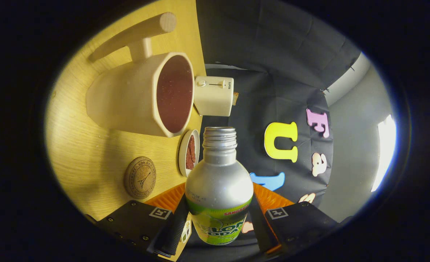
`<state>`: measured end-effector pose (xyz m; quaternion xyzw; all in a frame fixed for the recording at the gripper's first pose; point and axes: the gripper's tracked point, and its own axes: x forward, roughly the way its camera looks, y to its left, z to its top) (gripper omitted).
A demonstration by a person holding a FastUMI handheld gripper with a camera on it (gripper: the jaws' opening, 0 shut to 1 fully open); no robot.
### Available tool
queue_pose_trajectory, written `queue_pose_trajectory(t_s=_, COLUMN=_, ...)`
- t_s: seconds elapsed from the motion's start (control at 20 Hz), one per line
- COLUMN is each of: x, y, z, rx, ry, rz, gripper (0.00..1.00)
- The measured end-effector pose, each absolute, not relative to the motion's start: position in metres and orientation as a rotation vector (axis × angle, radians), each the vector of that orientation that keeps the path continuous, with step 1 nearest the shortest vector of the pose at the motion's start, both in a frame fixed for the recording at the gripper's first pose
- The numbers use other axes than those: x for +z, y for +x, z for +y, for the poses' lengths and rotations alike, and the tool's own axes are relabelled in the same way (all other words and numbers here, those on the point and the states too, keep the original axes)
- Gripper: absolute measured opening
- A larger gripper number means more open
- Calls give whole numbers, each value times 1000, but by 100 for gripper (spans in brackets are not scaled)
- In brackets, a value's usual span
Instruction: Take the bottle from table, then pour the juice into the cup, finally place the bottle on the coaster
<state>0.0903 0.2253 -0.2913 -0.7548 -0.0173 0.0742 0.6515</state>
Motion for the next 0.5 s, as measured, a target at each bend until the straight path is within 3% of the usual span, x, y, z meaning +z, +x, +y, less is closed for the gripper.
queue_pose_trajectory(t_s=0.5, x=-277, y=89, z=231, rx=156, ry=-1822, rz=-82, gripper=80)
